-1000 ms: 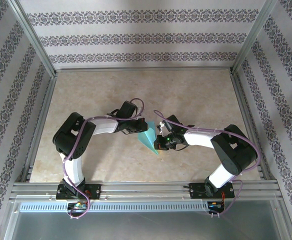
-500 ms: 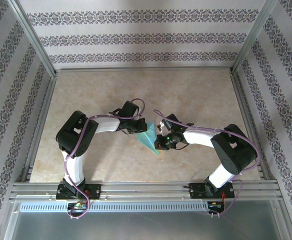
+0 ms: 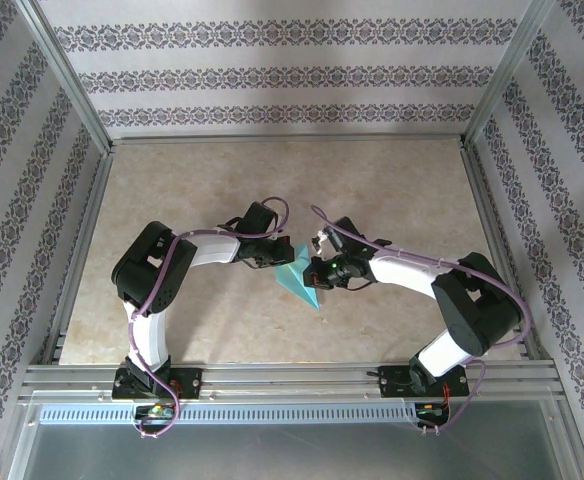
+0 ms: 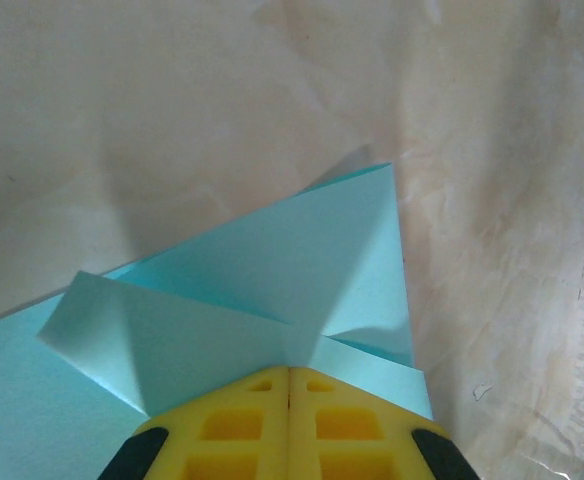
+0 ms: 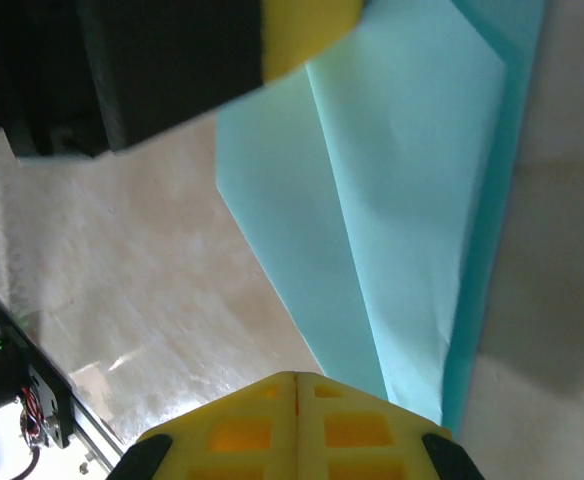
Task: Fold a paper plane with a square sheet of paper (fold left side to right side)
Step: Fourth fold the wing at the center of the table.
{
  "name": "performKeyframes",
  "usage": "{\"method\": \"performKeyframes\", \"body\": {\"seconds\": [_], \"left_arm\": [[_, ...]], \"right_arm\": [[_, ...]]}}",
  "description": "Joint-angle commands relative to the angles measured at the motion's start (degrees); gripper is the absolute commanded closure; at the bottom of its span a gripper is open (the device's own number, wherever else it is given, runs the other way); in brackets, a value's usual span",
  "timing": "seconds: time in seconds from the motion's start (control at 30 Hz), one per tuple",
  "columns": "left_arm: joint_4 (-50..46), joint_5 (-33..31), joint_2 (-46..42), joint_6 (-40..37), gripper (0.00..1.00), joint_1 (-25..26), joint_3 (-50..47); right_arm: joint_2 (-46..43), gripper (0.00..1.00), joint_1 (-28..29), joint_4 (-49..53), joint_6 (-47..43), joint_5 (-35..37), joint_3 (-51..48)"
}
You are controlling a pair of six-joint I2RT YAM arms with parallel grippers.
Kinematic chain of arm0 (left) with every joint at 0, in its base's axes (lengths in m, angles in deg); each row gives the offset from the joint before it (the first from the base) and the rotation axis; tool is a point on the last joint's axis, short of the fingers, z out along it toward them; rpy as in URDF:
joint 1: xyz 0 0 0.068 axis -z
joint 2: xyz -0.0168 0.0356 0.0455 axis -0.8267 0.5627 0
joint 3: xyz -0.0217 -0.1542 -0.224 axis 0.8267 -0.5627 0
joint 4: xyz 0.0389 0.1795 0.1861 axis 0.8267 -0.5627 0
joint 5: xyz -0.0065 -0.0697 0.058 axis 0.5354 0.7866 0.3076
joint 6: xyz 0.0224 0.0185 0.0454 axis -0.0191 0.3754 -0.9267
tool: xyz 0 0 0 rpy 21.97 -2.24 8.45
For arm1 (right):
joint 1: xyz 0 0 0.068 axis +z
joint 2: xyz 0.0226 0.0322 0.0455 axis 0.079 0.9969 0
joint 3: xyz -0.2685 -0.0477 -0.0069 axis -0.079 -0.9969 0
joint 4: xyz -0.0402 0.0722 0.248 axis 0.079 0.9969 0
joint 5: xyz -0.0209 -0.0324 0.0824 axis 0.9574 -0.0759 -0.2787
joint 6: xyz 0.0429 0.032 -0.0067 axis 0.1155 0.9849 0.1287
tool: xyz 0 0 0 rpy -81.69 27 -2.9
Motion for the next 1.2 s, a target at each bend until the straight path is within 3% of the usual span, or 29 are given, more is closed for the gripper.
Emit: {"method": "performKeyframes", "body": {"seconds": [0.0,0.4,1.17], "left_arm": [[-2.19,-2.82,2.93,0.23,1.00,0.33,-1.18],[-2.72,-3.21,3.10,0.36,1.00,0.31,-1.03],[-3.68,-3.45,4.33,0.27,1.00,-0.22,-0.49]], "right_arm": [[3.98,1.00,0.42,-2.25,0.84,0.36,3.10],[9.50,1.00,0.76,-3.47,-0.19,1.78,3.43],[4.86,1.00,0.85,2.31,-2.97,5.04,-2.65]]}}
